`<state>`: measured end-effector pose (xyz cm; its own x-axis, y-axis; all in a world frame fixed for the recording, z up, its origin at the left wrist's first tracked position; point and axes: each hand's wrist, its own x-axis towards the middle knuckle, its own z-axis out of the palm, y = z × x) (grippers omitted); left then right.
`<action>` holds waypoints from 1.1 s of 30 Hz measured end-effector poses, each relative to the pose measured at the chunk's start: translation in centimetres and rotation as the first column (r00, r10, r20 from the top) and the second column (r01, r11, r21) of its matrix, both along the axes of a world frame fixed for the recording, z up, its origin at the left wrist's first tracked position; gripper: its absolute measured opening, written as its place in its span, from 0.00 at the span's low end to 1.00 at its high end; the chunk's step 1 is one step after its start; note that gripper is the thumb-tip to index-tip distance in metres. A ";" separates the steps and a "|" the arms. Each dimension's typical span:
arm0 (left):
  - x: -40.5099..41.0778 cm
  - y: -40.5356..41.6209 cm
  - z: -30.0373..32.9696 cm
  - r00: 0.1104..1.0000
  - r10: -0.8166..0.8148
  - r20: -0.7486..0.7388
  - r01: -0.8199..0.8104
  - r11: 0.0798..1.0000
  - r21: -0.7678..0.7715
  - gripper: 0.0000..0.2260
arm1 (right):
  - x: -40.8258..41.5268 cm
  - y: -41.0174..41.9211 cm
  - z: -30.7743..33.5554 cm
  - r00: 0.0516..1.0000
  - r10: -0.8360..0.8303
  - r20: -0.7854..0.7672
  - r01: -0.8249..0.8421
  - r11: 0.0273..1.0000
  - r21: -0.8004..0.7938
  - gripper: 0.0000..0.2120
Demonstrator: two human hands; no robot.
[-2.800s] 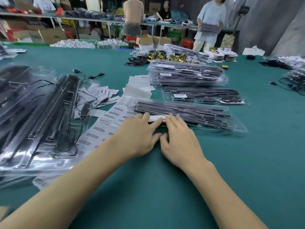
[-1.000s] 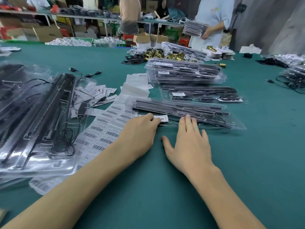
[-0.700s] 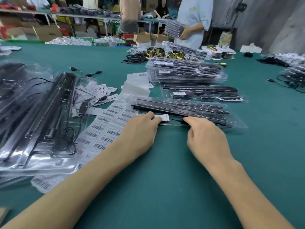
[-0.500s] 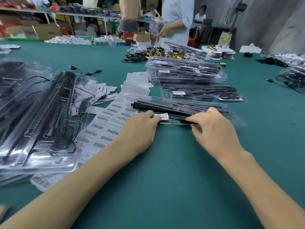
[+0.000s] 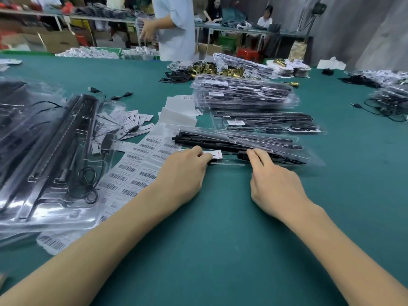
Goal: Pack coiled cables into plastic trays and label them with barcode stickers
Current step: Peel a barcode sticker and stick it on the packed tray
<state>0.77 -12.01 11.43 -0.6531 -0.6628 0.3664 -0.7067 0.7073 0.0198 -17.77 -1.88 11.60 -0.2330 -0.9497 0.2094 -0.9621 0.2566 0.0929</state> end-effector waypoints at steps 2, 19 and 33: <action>0.0 0.0 0.0 1.000 0.000 -0.003 0.000 1.000 0.001 0.13 | -0.1 -0.1 0.1 1.000 -0.004 0.008 0.004 1.000 0.009 0.29; 0.0 0.0 -0.1 1.000 0.002 -0.015 -0.002 1.000 -0.010 0.14 | 1.0 -0.3 0.0 0.997 -0.065 -0.050 0.066 0.998 0.021 0.29; -0.2 -0.1 -0.5 1.000 0.014 -0.022 -0.015 1.000 -0.018 0.13 | 2.0 -0.2 -0.1 0.992 -0.123 -0.027 0.125 0.990 0.064 0.30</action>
<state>0.55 -12.11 10.88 -0.6353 -0.6651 0.3924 -0.7163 0.6974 0.0223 -15.72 -2.08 11.47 -0.3458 -0.9255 0.1546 -0.9205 0.3665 0.1354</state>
